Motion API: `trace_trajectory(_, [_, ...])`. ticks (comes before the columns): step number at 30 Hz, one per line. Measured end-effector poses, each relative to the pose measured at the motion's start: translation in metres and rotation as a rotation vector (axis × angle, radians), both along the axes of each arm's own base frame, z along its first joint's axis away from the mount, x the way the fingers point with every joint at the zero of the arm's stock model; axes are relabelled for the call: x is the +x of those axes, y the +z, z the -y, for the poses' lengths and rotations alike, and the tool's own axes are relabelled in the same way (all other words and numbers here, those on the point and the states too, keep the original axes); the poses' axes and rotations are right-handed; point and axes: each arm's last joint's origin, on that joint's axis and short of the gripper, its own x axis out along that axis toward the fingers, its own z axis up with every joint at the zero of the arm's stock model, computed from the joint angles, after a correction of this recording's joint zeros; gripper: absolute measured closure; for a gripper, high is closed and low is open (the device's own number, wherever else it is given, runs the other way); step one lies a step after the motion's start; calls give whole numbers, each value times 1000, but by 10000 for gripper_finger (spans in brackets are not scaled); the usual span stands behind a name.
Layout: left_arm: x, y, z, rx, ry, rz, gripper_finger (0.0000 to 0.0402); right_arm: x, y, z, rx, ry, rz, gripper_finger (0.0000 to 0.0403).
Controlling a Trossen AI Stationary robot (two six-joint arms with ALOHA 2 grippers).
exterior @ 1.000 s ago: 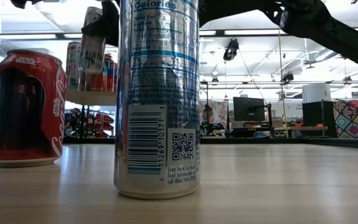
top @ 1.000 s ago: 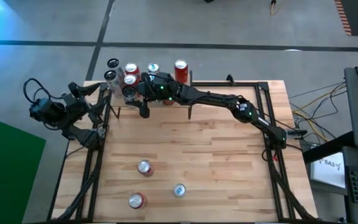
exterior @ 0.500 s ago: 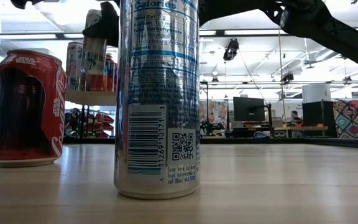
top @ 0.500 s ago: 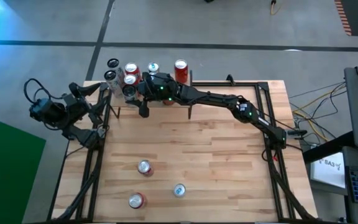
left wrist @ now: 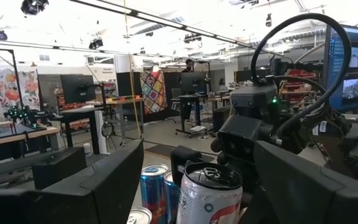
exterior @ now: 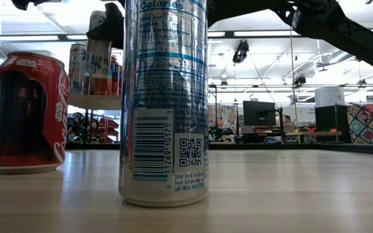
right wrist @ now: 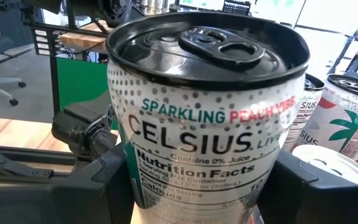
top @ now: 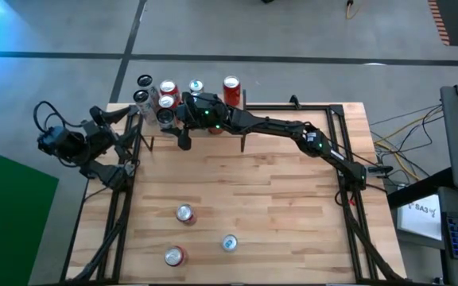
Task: Place canned beverage on shelf
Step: Put the white pink soda can on the shelf aligned with the other white pink soda cans
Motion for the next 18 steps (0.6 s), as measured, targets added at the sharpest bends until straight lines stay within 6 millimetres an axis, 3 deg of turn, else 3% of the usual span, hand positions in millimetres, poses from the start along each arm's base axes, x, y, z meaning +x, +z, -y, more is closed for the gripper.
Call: trace_trajectory(18, [4, -2, 2, 2, -4, -22, 112, 0, -1, 0, -13, 0, -9, 169])
